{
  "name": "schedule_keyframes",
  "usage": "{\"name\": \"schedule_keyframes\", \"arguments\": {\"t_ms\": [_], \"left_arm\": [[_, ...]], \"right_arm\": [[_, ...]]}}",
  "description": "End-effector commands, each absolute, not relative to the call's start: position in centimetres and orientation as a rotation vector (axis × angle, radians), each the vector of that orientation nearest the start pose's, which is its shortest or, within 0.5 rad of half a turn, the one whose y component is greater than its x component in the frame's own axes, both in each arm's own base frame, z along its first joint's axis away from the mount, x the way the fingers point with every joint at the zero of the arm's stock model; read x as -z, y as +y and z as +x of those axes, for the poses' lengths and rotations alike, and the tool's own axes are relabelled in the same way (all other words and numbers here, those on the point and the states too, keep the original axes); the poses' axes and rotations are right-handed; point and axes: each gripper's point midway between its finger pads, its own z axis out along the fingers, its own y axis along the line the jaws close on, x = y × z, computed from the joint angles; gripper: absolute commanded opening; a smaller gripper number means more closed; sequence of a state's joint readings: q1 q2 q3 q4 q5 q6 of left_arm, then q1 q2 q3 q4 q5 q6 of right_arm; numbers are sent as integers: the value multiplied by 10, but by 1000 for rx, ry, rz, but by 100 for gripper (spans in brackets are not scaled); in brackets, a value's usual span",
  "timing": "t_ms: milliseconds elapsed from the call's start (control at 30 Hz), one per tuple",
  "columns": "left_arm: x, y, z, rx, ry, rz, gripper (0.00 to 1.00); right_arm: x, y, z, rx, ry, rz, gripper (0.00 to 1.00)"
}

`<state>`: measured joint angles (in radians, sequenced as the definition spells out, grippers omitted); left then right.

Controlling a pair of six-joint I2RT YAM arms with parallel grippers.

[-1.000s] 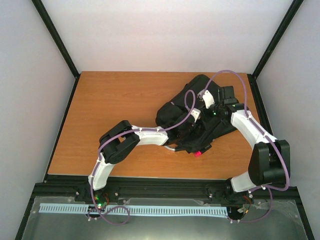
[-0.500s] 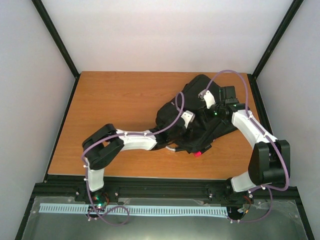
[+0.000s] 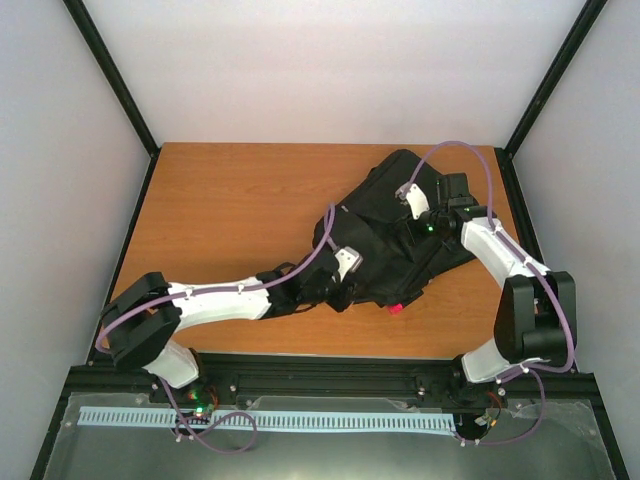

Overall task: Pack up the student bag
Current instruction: Adjust the student bag at the center of the board.

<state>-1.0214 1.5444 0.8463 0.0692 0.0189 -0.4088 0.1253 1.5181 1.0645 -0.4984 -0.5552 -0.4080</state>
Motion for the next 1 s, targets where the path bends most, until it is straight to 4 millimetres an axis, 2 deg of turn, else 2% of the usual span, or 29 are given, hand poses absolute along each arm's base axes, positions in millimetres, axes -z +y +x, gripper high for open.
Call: {"name": "schedule_keyframes", "arguments": {"t_ms": [0,167,367,700,833,967], "left_arm": [[-112,-370,190,765,2239,930,41],[-100,-385,169,705,2231,1103,47],[-80,-406,162,716,2257,1202,46],[-26,-405,190,492,2309,1168,46],[-14,-394,220,268,2343,1036,52],[-14,-386,237,179,2329,976,58]], "right_arm": [[-140,128,374,-526,2267,-835,3],[-141,128,373,-525,2263,-838,3],[-142,128,372,-536,2261,-836,3],[-143,129,372,-547,2260,-840,3],[-141,130,372,-555,2265,-840,3],[-139,132,371,-573,2269,-841,3]]}}
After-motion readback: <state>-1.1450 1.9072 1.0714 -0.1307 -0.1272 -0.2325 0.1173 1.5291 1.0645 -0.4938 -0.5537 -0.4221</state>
